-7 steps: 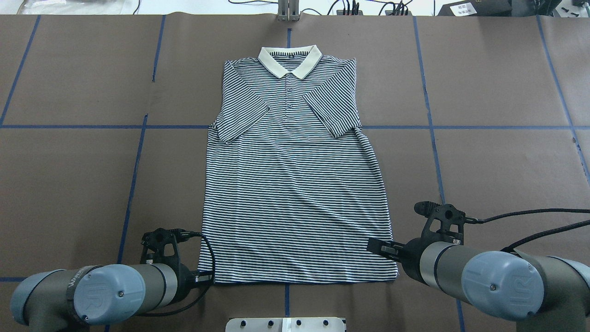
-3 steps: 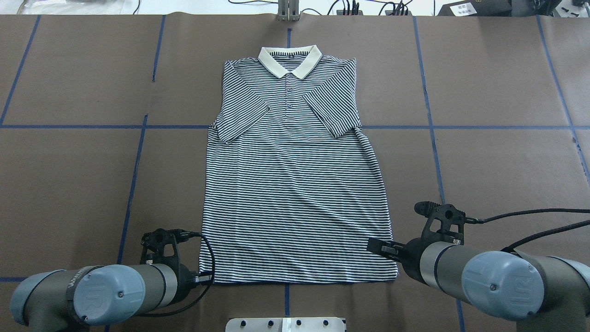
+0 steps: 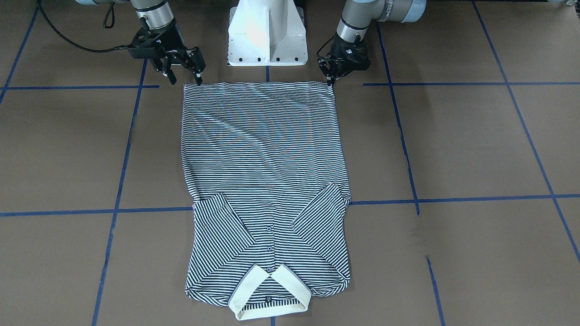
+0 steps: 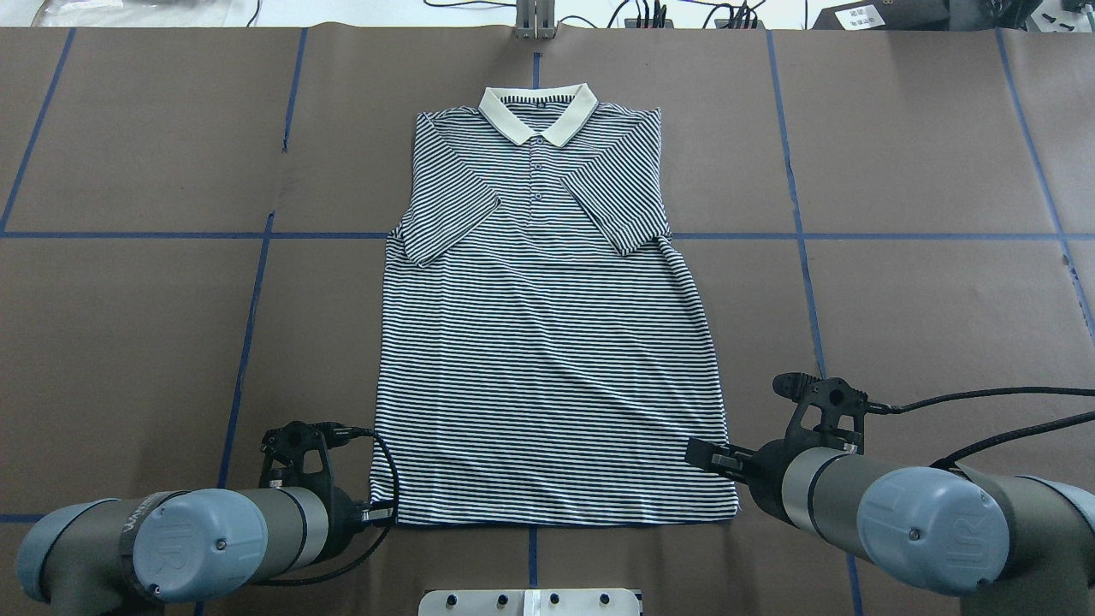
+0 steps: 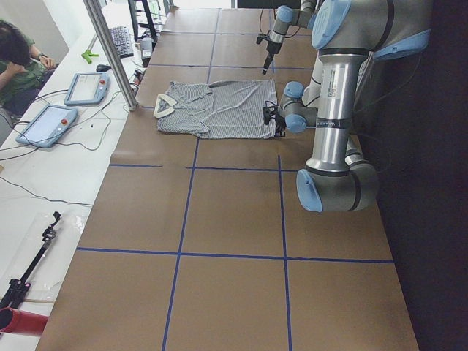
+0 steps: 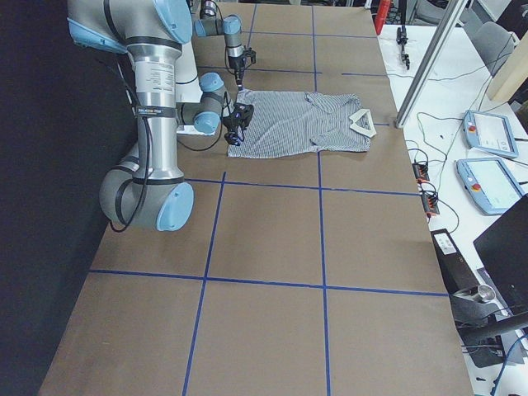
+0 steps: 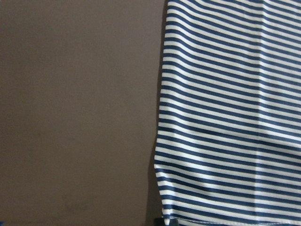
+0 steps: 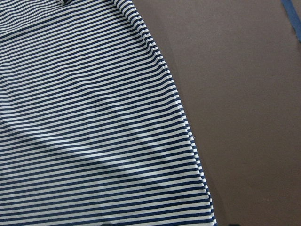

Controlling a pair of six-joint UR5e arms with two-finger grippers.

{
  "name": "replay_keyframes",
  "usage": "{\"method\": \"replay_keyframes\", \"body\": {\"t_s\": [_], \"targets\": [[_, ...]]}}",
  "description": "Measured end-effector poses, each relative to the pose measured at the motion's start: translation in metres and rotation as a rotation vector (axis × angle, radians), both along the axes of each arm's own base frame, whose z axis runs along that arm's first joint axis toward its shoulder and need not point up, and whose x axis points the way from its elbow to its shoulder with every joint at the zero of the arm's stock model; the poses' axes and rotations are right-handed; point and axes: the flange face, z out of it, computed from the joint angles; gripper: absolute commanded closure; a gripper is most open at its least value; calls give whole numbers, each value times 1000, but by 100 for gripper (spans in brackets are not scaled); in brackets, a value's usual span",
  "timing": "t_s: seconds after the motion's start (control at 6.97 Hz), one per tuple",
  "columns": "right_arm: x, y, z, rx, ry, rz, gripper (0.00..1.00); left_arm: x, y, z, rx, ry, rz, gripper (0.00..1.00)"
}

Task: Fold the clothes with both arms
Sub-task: 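Pinch the hem corners with both grippers, adjusting the grip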

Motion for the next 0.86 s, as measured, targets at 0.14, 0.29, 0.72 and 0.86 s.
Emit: {"method": "replay_keyframes", "body": {"t_s": [0.14, 0.29, 0.72, 0.86], "targets": [[-1, 0, 6, 1, 15, 6, 14, -1, -2, -1, 0, 3, -6, 100], [-3, -1, 18, 0, 41, 11, 20, -3, -6, -2, 0, 6, -15, 100], [-16, 2, 45, 0, 96, 17, 37, -10, -18, -6, 27, 10, -67, 100], [-21, 6, 47, -4, 97, 14, 39, -11, -19, -7, 31, 12, -72, 100]]}}
